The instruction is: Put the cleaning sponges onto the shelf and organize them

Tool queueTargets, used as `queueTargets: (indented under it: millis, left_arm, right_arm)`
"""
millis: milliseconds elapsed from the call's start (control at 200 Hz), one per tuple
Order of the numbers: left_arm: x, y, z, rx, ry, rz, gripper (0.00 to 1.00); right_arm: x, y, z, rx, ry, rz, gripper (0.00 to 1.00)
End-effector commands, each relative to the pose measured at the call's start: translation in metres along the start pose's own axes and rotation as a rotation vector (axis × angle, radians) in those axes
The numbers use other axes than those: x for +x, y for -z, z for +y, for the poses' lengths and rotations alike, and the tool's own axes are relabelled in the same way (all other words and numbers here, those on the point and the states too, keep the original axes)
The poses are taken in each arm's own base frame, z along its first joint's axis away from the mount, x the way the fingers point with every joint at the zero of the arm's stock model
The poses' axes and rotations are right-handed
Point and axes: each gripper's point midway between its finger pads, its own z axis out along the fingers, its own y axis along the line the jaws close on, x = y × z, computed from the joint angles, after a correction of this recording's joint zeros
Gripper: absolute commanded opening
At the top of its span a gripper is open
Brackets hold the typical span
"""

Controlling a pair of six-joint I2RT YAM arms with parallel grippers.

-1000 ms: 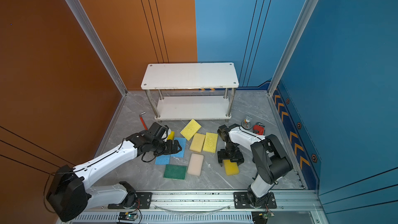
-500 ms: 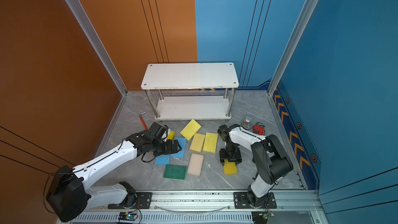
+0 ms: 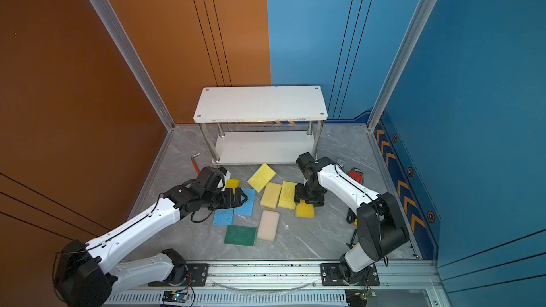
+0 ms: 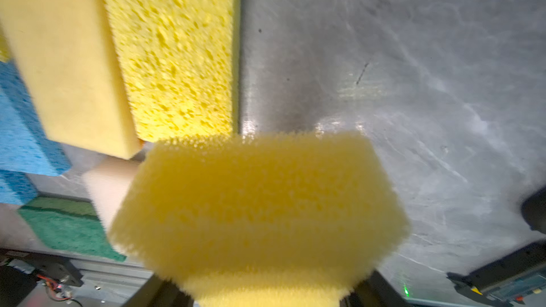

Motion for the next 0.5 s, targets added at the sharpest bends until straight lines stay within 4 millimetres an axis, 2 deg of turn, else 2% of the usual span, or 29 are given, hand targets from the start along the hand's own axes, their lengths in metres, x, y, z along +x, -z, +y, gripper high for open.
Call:
queueTargets:
  millis: [0,250,495]
  left_arm:
    - [-0.005,0.001,0.003,0.052,0.073,-0.047,0.98]
    - [-0.021,-0.007,0.004,0.263,0.265,-0.136,0.98]
    - [-0.030,-0.006,-0.008,0.316,0.256,-0.147,0.98]
  right_arm:
    - [-0.012,0.014,0.023,-0.083,-0.077,-0.028,0.70]
    - [-0.045,0.022,0.079,-0.215,-0.122,-0.073,0.70]
    - [-0.050,0.020,0.138,-0.300,-0.070,-0.059,0.70]
